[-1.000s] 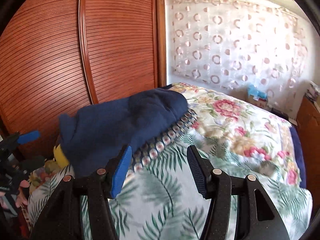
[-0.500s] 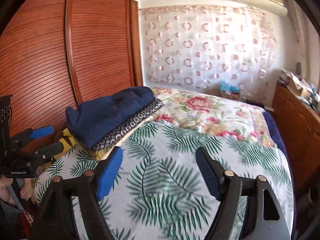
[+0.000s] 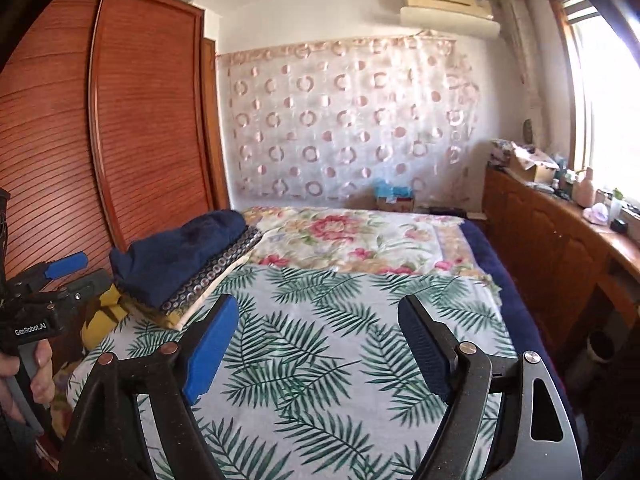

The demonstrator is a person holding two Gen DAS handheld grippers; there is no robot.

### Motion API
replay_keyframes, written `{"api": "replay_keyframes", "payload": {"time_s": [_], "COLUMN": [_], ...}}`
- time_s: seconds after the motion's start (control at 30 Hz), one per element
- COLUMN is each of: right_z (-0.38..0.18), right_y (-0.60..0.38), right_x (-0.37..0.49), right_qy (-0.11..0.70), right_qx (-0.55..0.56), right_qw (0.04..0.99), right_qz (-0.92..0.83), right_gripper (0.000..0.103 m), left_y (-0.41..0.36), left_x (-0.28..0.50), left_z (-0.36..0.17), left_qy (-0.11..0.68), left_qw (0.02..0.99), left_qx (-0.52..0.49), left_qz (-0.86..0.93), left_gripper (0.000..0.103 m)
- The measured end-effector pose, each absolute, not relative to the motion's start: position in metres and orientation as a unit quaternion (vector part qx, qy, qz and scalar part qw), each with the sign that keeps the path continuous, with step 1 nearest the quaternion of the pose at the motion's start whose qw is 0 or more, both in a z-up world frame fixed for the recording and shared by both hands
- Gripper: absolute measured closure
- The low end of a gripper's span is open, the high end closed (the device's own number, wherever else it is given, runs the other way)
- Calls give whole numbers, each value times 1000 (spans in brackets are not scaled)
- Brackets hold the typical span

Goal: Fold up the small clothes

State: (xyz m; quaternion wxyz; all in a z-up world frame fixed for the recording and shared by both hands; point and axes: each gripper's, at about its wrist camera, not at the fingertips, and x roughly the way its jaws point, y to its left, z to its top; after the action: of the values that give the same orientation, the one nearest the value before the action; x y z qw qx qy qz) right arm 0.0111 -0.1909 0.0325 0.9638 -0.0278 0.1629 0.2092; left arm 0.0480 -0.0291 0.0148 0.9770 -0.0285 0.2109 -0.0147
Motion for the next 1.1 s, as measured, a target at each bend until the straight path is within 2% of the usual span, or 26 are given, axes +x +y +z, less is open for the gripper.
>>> {"api": "replay_keyframes", "payload": {"time_s": [0.37, 1.1], "right_z": [47, 41], "right_y": [-208, -210], "right_x": [-43, -14], "right_qy": [123, 129], "right_qx": [-6, 0], "right_qw": [979, 978], "right_qz": [164, 163], "right_gripper": [20, 20], "left_y": [-45, -44], "left_x": [36, 32], "left_z": [38, 38], "left_qy": [192, 195], "left_qw": [981, 980], "left_qx": [-23, -22], "left_qz": [-26, -18], "left_gripper": [11, 11]}}
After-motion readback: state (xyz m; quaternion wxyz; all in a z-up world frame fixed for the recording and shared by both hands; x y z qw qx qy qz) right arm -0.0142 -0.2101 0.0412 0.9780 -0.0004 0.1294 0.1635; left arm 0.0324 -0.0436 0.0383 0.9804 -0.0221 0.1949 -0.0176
